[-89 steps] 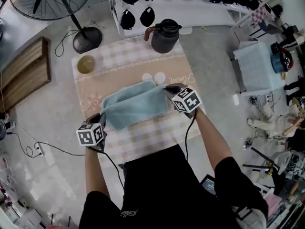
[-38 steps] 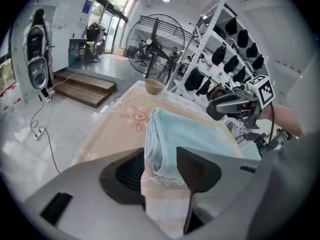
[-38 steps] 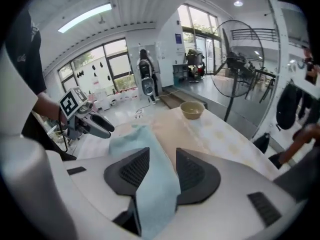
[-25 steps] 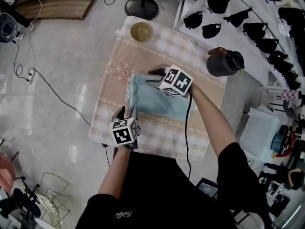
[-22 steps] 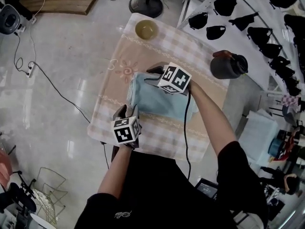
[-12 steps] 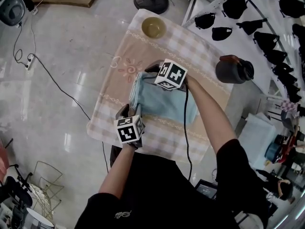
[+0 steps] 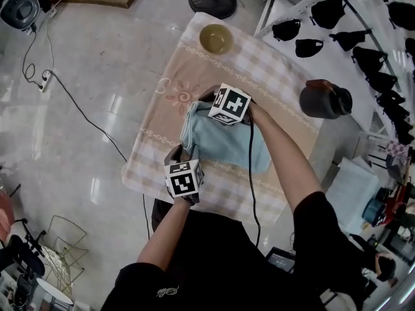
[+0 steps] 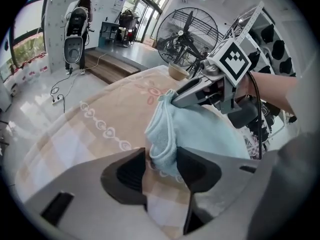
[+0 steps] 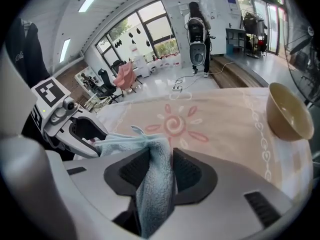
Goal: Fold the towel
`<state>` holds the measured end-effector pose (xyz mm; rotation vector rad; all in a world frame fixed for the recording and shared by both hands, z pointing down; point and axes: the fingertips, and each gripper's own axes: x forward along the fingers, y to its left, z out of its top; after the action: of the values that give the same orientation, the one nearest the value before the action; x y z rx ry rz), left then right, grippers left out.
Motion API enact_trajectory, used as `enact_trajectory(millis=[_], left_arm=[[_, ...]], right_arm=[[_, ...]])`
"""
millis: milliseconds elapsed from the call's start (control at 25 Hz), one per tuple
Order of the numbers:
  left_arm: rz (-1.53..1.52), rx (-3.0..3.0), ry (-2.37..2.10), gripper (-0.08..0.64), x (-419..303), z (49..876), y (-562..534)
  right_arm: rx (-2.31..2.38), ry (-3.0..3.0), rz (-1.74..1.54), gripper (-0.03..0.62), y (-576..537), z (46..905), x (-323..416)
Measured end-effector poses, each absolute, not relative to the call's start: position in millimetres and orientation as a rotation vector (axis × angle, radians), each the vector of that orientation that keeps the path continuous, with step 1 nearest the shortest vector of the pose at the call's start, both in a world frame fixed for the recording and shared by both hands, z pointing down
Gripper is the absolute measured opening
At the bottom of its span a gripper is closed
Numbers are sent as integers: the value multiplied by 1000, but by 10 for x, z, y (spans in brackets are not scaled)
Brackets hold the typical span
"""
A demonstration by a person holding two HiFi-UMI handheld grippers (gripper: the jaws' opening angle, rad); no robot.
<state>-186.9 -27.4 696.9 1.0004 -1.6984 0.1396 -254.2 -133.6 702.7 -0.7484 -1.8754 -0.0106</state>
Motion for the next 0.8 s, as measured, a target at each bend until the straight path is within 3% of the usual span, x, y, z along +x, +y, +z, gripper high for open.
enact_trajectory(millis=[320, 800], left_arm=[[180, 989, -1699, 183, -1854, 6993, -262], [171, 1033, -1646, 52, -2048, 7037, -272]], right_arm=[[-736, -1870, -68, 141, -1309, 7039, -2526], [-678, -1916, -51, 58, -1346, 7003, -2514]])
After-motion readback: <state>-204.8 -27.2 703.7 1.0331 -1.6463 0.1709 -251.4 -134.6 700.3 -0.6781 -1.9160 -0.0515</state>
